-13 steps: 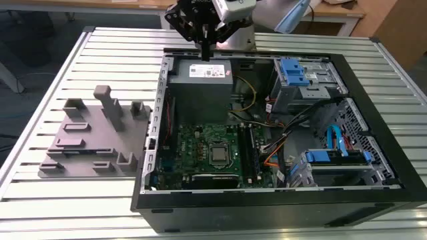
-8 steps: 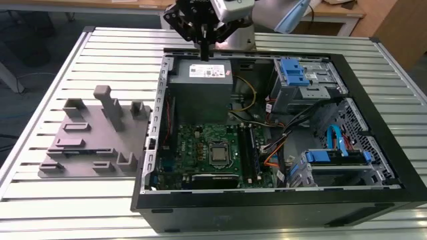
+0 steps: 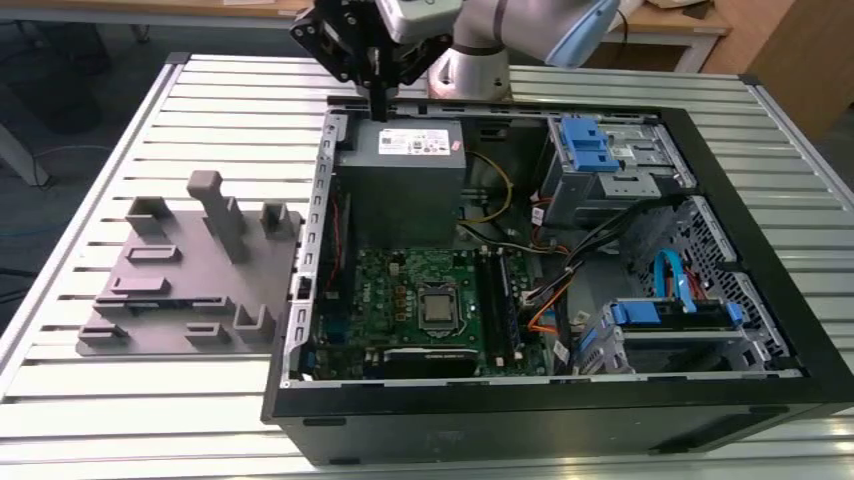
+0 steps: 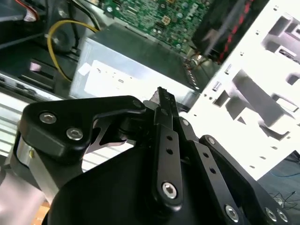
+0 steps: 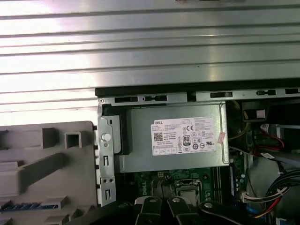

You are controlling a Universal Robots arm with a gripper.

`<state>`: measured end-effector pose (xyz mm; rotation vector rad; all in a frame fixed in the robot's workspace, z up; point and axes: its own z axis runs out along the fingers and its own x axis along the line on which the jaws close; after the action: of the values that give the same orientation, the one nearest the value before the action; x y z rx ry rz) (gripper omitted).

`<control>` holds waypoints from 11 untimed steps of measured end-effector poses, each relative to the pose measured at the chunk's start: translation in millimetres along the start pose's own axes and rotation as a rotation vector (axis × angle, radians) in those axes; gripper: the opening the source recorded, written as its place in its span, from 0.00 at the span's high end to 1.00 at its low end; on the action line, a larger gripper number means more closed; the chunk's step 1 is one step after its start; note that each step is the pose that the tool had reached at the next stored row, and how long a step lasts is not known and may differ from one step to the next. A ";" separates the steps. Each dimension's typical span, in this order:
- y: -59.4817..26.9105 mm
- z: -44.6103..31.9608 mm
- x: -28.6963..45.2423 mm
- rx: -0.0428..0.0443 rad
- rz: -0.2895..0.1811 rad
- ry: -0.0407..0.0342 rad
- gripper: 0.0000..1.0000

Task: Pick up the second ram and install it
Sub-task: 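Reach for the second ram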

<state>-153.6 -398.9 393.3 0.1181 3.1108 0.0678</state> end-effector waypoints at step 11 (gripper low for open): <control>-2.4 -0.9 31.4 0.0000 0.000 -0.0011 0.93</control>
<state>-185.1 -398.9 393.3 0.1179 3.1098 0.0677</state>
